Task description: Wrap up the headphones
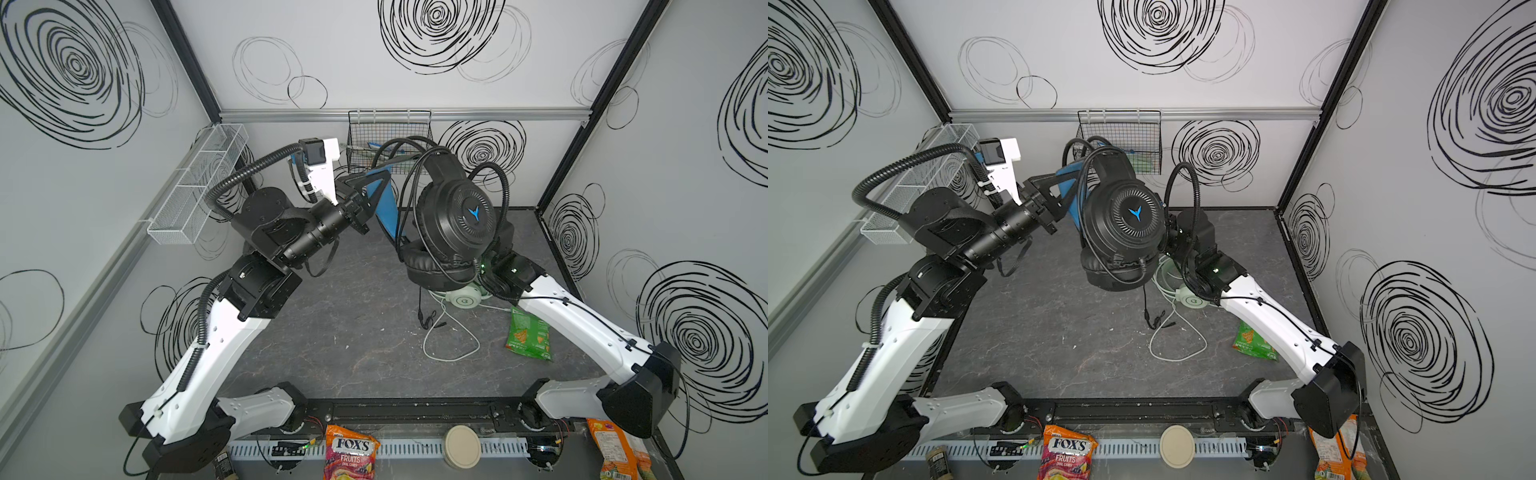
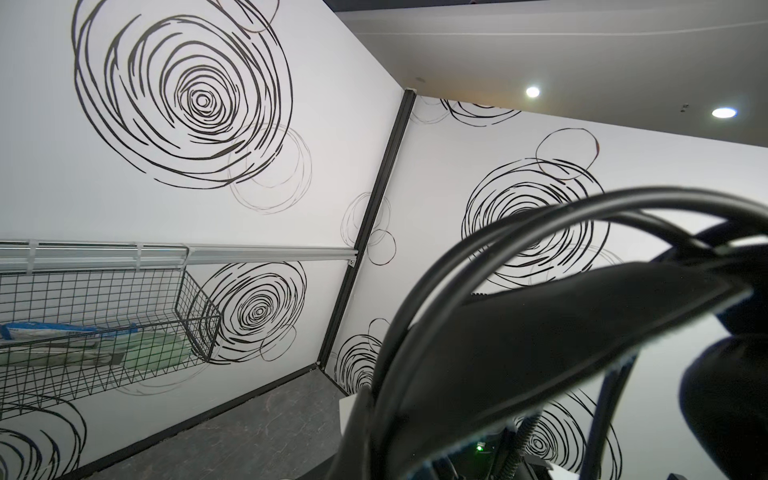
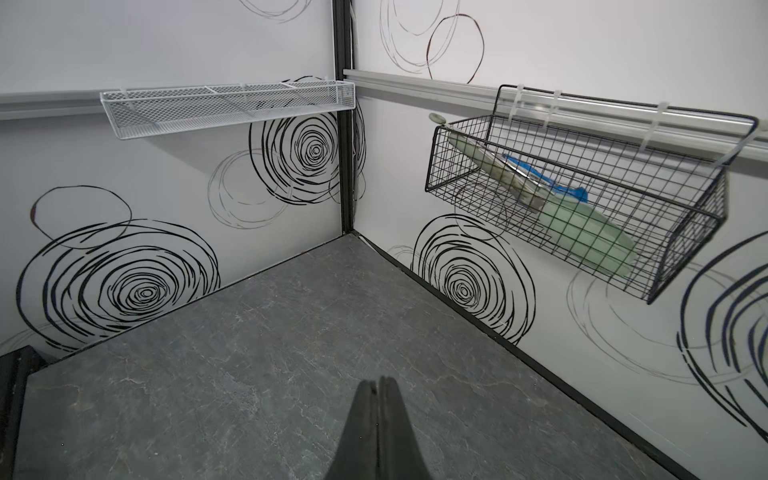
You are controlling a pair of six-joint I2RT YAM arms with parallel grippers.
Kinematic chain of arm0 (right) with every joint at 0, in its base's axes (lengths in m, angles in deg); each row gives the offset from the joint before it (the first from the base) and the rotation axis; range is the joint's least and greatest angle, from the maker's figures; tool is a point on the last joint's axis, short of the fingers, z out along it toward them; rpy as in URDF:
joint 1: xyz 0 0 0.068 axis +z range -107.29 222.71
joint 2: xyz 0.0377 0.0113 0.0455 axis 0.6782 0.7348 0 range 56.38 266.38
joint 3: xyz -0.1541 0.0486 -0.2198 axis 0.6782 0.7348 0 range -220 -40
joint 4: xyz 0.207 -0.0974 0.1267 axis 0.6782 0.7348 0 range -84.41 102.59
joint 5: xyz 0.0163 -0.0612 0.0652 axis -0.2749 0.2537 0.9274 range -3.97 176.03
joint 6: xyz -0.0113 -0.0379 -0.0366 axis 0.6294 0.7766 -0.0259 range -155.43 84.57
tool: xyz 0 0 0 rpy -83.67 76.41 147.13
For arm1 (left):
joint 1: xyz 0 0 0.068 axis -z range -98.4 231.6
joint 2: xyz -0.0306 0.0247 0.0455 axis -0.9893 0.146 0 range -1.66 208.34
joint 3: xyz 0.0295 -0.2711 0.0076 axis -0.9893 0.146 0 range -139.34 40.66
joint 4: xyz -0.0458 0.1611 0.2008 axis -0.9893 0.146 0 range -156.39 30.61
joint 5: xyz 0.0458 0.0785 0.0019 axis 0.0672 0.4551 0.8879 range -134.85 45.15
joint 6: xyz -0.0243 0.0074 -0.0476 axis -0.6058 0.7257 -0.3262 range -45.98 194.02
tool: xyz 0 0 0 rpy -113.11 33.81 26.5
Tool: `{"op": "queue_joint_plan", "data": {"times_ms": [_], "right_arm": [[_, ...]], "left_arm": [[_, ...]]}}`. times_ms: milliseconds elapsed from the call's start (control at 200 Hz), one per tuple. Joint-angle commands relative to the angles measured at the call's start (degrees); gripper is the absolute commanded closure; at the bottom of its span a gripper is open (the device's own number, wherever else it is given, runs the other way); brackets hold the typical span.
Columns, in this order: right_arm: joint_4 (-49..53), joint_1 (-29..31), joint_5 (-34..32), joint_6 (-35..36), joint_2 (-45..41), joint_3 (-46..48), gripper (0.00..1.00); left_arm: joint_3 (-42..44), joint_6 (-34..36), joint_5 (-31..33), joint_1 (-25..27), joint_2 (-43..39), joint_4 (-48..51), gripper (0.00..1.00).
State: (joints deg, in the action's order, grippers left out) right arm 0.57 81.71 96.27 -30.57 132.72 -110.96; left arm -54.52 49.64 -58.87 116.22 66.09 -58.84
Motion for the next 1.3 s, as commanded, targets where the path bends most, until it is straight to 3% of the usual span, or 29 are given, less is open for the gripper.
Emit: {"op": "queue_joint_plan", "data": {"times_ms": [0,155,275,465,725,1061,1296], "right_arm": [[-1.1,-0.2,0.7,-2.6,1.1,1.5,1.00],[-2.2,0.9,3.1,-3.9,1.7,2.6,1.00],[-2.9,2.5,4.5,-3.9,1.8,2.9,0.91],[-3.7,3.2,6.9,-4.6,1.7,3.2,0.85],[-3.9,3.4,8.7,-5.5,1.6,4.6,0.84],[-3.8,4.0,10.5,-7.0,0.2,9.1,0.85],[-0.1,4.6,10.2,-6.0,-0.7,10.9,1.00]], "left_arm": [[-2.5,-4.9,-1.6,0.4,-1.3,-11.3,1.00],[-1.9,-7.2,0.0,0.4,-1.1,-13.9,1.00],[-2.0,-9.4,2.3,0.4,0.2,-16.7,1.00],[-3.0,-10.5,4.3,0.5,2.5,-19.5,1.00],[-4.9,-13.2,8.0,-0.1,4.9,-21.9,1.00],[-4.5,-15.3,24.1,-2.1,4.8,-17.9,1.00],[-7.0,-13.7,35.2,-4.0,6.1,-11.7,1.00]]}}
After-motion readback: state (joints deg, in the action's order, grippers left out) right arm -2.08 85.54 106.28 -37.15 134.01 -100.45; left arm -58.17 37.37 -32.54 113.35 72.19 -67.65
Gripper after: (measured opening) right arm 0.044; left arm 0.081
